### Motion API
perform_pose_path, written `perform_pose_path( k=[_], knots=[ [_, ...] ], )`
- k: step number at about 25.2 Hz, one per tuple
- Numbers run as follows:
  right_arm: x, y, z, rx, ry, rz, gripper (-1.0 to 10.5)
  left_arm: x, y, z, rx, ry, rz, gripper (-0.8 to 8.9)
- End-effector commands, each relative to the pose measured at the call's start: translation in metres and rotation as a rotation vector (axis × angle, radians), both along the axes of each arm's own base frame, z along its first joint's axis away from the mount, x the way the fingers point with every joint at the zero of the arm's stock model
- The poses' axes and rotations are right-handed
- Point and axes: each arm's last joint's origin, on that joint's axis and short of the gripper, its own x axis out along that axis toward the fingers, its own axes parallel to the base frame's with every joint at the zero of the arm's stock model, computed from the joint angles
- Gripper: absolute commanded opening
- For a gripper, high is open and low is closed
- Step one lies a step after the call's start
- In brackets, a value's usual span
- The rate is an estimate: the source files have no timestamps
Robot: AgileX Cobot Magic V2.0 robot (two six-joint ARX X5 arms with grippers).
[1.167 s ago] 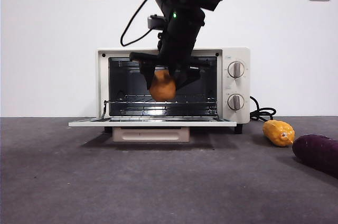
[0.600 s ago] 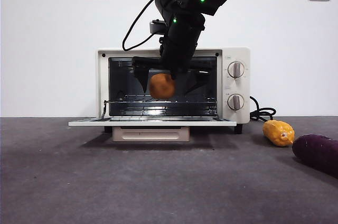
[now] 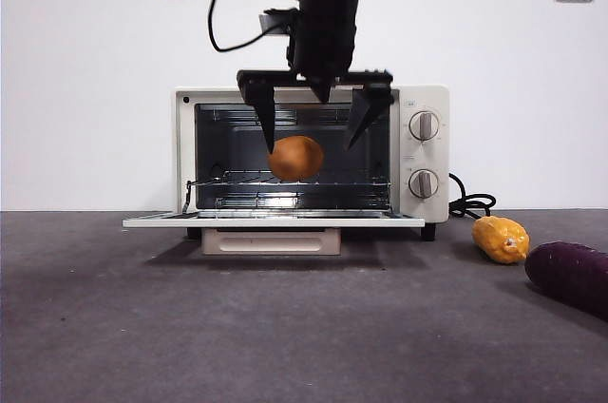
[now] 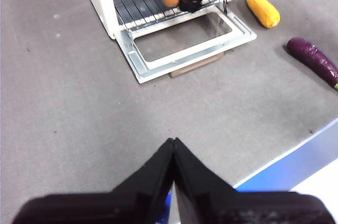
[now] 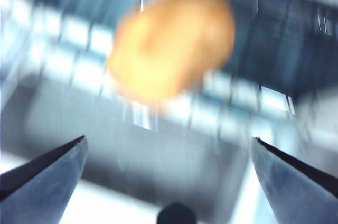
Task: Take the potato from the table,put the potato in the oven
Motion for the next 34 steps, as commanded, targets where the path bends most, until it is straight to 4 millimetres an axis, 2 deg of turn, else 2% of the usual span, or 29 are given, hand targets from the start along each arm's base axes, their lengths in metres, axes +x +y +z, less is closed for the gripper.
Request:
perform_pose_path(
  k=[1,4,6,9,12,15,17,18,20,22,23,26,27,30,34],
  knots=[
    [-0.018,0.004,0.007,-0.095,0.079,0.036,8.8,0.005,-0.003,-0.001,0.01,0.014,0.003,-0.05],
    [-0.045,0.013,0.016,-0.216,0.154,0.068,8.8,0.01,-0.007,-0.002,0.005,0.043,0.004,-0.05],
    [-0.064,0.023,0.022,-0.317,0.137,0.098,8.8,0.014,-0.01,-0.002,0.008,0.058,0.01,-0.05],
    [-0.099,0.037,0.05,-0.257,0.095,0.188,8.8,0.025,-0.017,-0.004,0.04,0.088,0.021,-0.05],
    [-0.134,0.032,0.093,-0.227,-0.024,0.232,8.8,0.041,-0.024,-0.007,0.148,0.088,0.105,-0.05],
    [-0.174,0.0,0.15,-0.112,-0.139,0.248,8.8,0.06,-0.036,-0.012,0.229,0.131,0.111,-0.06],
    [-0.205,-0.03,0.186,-0.011,-0.21,0.248,8.7,0.075,-0.046,-0.018,0.267,0.179,0.107,-0.06],
    [-0.22,-0.047,0.201,0.043,-0.244,0.246,8.3,0.083,-0.051,-0.022,0.282,0.208,0.101,-0.06],
    [-0.251,-0.083,0.228,0.146,-0.307,0.251,6.5,0.097,-0.061,-0.029,0.305,0.263,0.08,-0.06],
    [-0.279,-0.117,0.246,0.232,-0.362,0.277,4.0,0.108,-0.065,-0.037,0.311,0.267,0.08,-0.07],
    [-0.291,-0.133,0.252,0.272,-0.38,0.289,2.9,0.114,-0.065,-0.042,0.296,0.273,0.064,-0.07],
    [-0.311,-0.164,0.257,0.353,-0.39,0.311,0.6,0.127,-0.059,-0.057,0.208,0.301,0.031,-0.07],
    [-0.317,-0.173,0.257,0.378,-0.389,0.319,0.3,0.133,-0.056,-0.063,0.169,0.311,0.019,-0.07],
    [-0.328,-0.195,0.252,0.435,-0.368,0.331,0.2,0.151,-0.044,-0.082,0.03,0.364,0.006,-0.07],
    [-0.338,-0.212,0.242,0.488,-0.326,0.321,-0.1,0.175,-0.029,-0.109,-0.147,0.448,-0.014,-0.07]
  ],
)
